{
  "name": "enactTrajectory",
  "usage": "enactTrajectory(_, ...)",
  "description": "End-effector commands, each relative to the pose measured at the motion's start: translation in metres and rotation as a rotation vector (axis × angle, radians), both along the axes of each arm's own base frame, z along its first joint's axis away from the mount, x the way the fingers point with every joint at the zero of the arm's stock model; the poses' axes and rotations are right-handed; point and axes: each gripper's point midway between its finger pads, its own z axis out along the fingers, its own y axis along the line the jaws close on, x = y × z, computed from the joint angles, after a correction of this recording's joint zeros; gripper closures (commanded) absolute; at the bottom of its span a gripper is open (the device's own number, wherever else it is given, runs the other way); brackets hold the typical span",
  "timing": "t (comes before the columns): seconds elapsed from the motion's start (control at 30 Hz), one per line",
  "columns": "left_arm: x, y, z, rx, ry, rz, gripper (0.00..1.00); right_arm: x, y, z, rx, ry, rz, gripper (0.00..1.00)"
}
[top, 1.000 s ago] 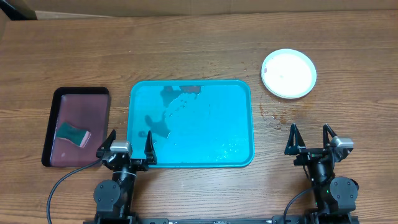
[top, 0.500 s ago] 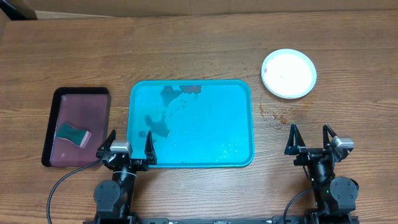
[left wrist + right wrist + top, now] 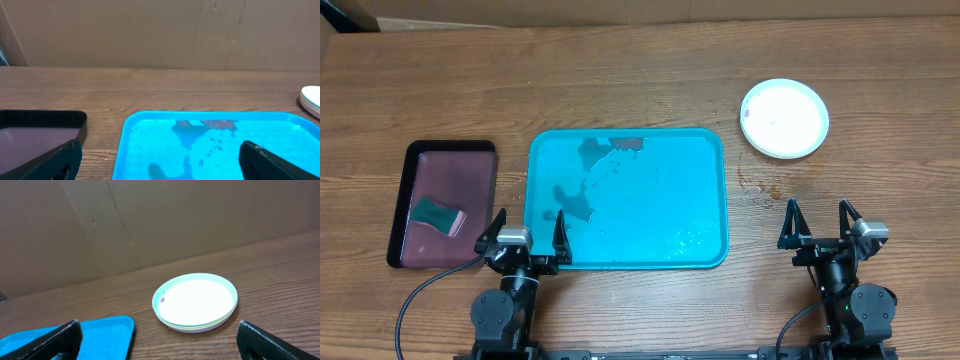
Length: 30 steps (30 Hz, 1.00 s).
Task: Clean dirty plates on tray and stack at the side
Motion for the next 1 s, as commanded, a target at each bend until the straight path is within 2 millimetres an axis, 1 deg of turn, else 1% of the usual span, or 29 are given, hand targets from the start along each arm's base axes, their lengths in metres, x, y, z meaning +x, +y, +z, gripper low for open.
enactTrajectory(0.0, -0.0004, -0.0009, 0.0001, 0.012, -0.006, -0.004, 0.00, 0.0004, -0.0054, -0.0017, -0.037, -0.006, -0.030, 0.00)
enactTrajectory(0.07, -0.0004, -0.0009, 0.0001, 0.012, -0.006, -0.004, 0.00, 0.0003, -0.0041, -0.0019, -0.140, -0.012, -0.019, 0.00)
enactTrajectory(0.13, -0.0004, -0.0009, 0.0001, 0.012, -0.006, -0.004, 0.00, 0.0003, -0.0037, -0.0019, -0.207, -0.017, -0.014, 0.00)
enactTrajectory(0.23, -0.0004, -0.0009, 0.0001, 0.012, -0.006, -0.004, 0.00, 0.0003, -0.0031, -0.0021, -0.261, -0.020, -0.010, 0.00)
enactTrajectory(0.97, -0.0004, -0.0009, 0.0001, 0.012, -0.006, -0.004, 0.00, 0.0002, -0.0021, -0.0017, -0.260, -0.023, -0.004, 0.00)
